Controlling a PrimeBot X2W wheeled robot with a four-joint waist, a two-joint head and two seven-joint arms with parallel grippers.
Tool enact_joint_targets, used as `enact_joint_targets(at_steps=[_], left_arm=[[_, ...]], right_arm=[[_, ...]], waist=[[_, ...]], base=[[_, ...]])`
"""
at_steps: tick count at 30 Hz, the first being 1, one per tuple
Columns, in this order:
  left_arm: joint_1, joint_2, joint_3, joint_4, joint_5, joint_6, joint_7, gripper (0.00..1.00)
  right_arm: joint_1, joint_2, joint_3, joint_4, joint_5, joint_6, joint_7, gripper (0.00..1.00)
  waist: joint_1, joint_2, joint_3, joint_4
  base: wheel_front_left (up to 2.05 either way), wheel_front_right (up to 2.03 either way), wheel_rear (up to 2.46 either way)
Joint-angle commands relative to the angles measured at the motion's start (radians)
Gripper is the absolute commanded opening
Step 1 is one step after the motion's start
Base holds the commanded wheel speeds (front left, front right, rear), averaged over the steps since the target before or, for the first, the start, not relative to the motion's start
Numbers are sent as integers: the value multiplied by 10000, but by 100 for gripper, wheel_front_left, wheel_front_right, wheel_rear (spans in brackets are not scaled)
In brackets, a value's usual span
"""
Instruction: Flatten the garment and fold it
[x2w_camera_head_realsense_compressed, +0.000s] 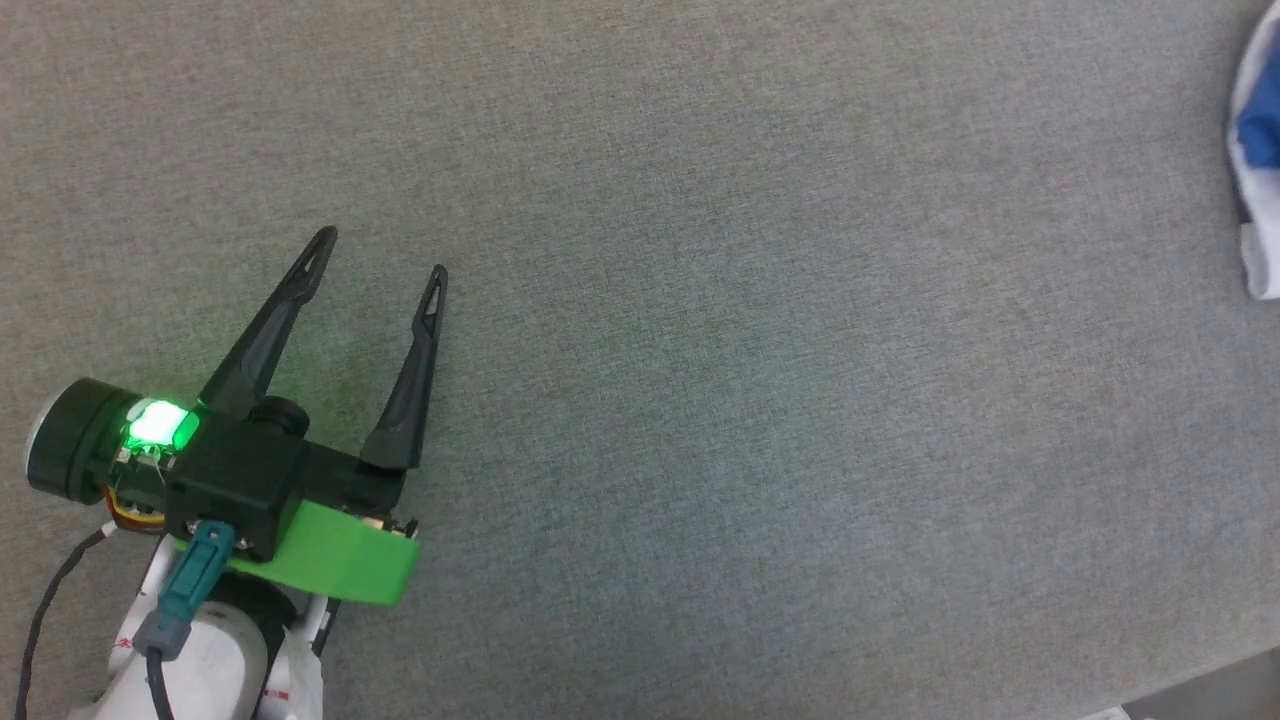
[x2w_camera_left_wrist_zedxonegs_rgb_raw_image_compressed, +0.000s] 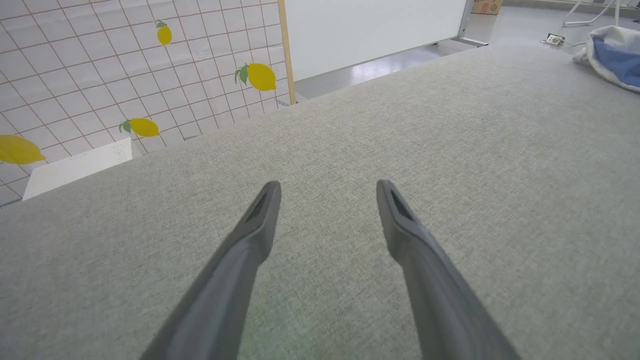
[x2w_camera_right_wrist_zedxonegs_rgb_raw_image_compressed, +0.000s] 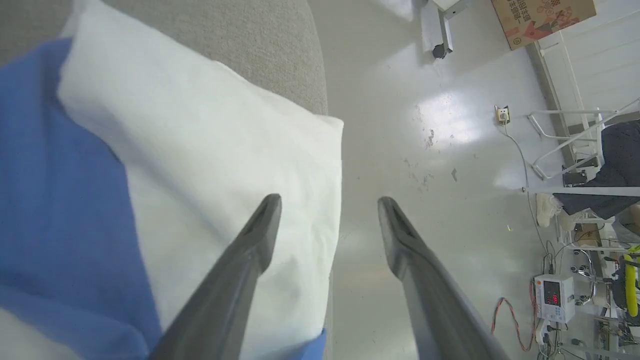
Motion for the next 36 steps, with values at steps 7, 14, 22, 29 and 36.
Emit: enact_joint_targets(at_steps=[7,14,22,29,36], left_arm=[[-47,-25,12,216,-84,124,-230,100],[168,-295,-24,786,-244,289,-794,100],[561,-774,-45,1622,-605,527,-1512,100],[745,-1103,-134,2321,-634,658,-2351,100],[1180,-1609,-7,2894,-1012,843,-2781,100]], right_arm=[[-495,188,348,793,2,-19,-570,100],[-495,640,564,1124,98,-19,-1880,100],[342,1428,73,1205,371,-19,-3408,100],[1850,2331,-829,204,270,-19,-4074,100],[4164,3935,-2512,-1674,-908,-19,-4172,100]], waist=[[-1,0,-355,110],[-1,0,-1154,279],[-1,0,-2236,737],[-1,0,-3210,1267],[-1,0,-4164,1812]], base=[[0,0,0],[0,0,0],[0,0,0],[0,0,0],[0,0,0]])
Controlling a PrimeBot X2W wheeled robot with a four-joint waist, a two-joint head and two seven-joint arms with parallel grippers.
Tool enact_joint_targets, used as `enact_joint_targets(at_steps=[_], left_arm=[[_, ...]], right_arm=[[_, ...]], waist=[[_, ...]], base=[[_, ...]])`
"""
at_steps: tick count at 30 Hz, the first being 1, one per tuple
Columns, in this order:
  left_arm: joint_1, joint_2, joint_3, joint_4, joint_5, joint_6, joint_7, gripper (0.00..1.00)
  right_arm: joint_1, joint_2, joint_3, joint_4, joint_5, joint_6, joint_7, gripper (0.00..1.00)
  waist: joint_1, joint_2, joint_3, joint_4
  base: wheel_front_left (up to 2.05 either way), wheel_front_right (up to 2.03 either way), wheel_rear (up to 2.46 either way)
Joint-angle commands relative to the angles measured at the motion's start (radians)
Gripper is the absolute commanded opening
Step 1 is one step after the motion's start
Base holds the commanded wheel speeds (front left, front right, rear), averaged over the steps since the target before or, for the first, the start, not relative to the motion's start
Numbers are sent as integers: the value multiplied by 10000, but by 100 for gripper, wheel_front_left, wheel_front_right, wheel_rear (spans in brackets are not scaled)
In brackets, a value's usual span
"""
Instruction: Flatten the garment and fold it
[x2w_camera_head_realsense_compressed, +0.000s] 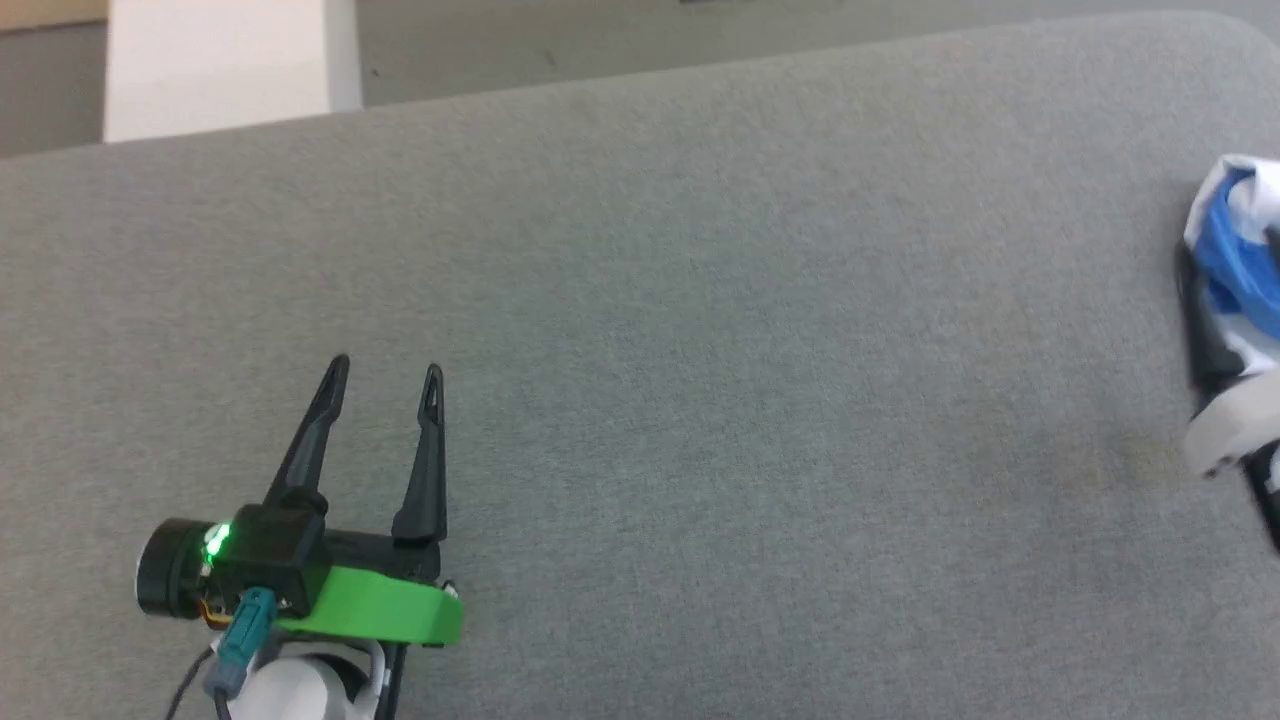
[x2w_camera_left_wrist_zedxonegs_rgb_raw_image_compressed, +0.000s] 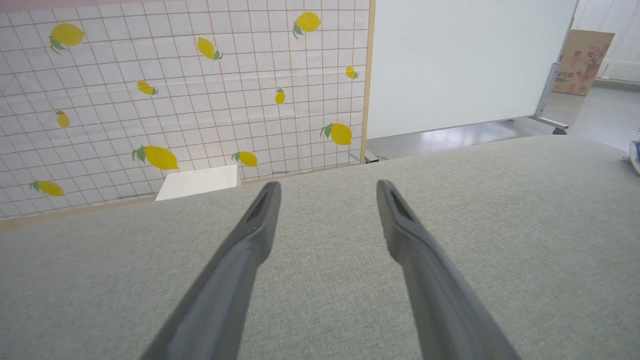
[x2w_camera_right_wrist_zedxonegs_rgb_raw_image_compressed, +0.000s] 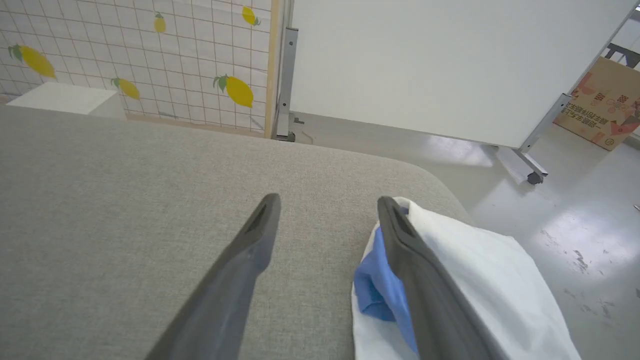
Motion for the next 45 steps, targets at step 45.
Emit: enact_joint_targets(at_steps=[45], left_arm=[[1523,-2491,1387,1400,1198,-1589,-221,100]], right_arm=[[5155,4301,-2114,-4065,-2731,-19,-229,100]], waist=[[1,0,-2819,1383]], base=[[0,0,0]])
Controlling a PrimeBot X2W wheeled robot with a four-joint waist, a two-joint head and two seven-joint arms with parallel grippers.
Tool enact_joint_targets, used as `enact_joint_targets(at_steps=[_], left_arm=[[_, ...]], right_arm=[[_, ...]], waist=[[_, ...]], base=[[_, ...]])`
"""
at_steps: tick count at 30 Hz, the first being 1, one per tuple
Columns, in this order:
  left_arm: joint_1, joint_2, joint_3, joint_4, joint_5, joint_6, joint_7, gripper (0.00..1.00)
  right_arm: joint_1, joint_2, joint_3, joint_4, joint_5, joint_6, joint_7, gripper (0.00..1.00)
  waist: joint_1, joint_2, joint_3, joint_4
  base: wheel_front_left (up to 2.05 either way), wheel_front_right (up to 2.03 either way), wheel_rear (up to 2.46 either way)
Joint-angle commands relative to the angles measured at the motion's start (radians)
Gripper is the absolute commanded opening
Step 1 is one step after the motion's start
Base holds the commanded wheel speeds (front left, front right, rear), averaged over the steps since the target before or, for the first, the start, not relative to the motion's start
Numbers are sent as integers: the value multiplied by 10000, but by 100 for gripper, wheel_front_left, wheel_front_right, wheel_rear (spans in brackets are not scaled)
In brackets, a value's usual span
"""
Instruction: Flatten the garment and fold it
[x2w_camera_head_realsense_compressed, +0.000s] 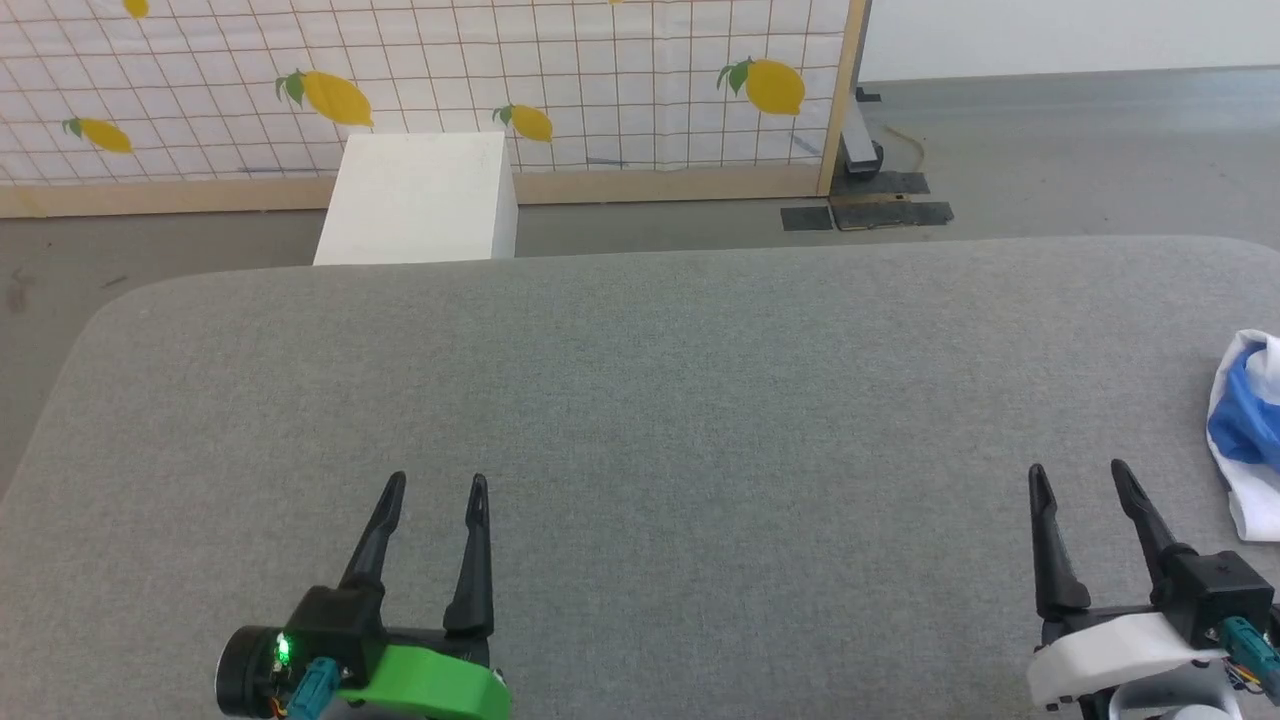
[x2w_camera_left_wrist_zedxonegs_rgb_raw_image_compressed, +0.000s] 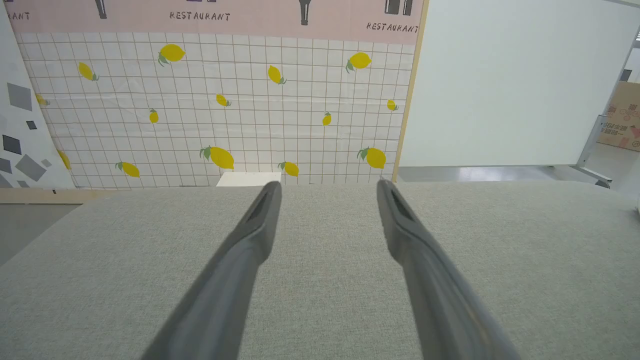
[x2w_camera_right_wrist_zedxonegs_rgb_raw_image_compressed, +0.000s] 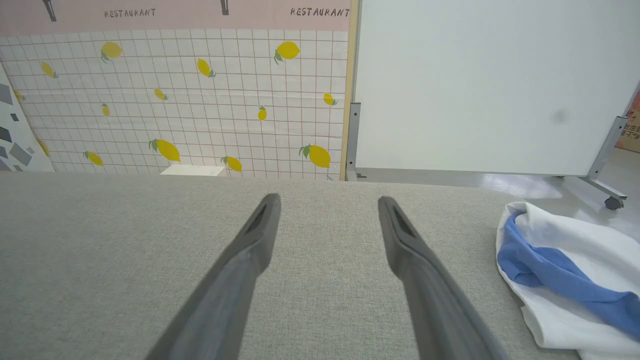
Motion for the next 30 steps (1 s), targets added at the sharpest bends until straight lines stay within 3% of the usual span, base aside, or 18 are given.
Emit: enact_joint_targets(at_steps=[1,7,8,30], left_arm=[[128,-72,78,-69,93,-62,-49,100],[162,-154,246,-192,189,-170,-49,100],[24,-119,229,-170,99,-130,4,0],[-92,-146,448,-104,322,-131,412,0]], right_arm=[[132,17,-29,-65,74,-17,-85,100],[172,18,-51,-114,104,-17,-86,100],[65,0,-39,-57,52,0,8,0],[13,3,180,-270,36,-3,422,0]], waist=[[1,0,27,12],[1,0,87,12],[1,0,86,12],[1,0,61,30]], base=[[0,0,0],[0,0,0],[0,0,0],[0,0,0]])
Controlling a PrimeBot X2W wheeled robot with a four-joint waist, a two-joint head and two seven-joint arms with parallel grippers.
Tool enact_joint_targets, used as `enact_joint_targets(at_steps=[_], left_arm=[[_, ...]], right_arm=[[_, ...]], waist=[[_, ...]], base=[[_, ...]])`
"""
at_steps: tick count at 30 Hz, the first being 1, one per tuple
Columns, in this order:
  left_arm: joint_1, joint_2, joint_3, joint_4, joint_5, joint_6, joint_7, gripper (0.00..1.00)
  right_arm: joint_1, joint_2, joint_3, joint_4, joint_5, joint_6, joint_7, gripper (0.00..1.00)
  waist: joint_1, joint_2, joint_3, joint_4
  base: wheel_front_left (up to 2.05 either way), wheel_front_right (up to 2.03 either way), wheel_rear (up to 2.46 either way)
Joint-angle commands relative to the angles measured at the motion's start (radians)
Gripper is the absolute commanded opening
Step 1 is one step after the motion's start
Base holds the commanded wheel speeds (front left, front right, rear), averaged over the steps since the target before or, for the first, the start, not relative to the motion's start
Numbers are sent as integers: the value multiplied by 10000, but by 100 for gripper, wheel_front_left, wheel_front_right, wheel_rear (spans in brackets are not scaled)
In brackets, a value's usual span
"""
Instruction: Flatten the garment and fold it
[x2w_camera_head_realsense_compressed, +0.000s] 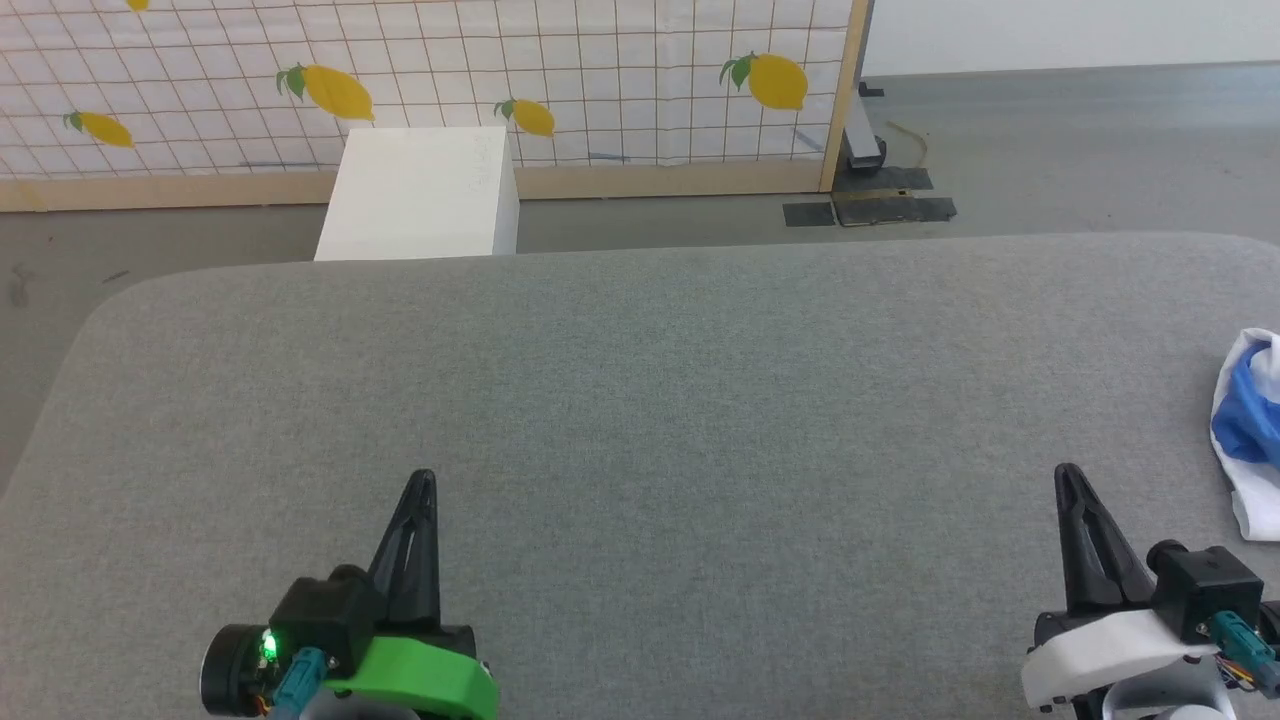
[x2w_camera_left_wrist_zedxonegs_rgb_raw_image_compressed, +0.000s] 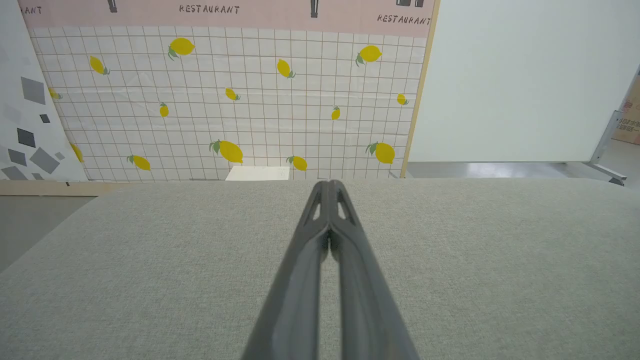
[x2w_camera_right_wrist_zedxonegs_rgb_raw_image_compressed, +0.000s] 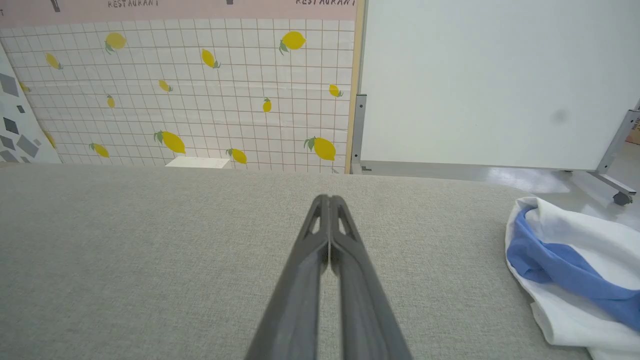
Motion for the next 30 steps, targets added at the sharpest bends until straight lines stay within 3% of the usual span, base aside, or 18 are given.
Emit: enact_joint_targets(at_steps=[1,30], left_arm=[[-107,-27,70,28,173,-3,66,0],[-271,-67,401,119,502,-5,653,0]], right_arm=[[-52,5,56,-82,-15,-3,64,0],[-126,9,370,-403,-38,-7,638,0]], waist=[[1,0,-2,1],[1,0,-38,27]], base=[[0,0,0],[0,0,0]])
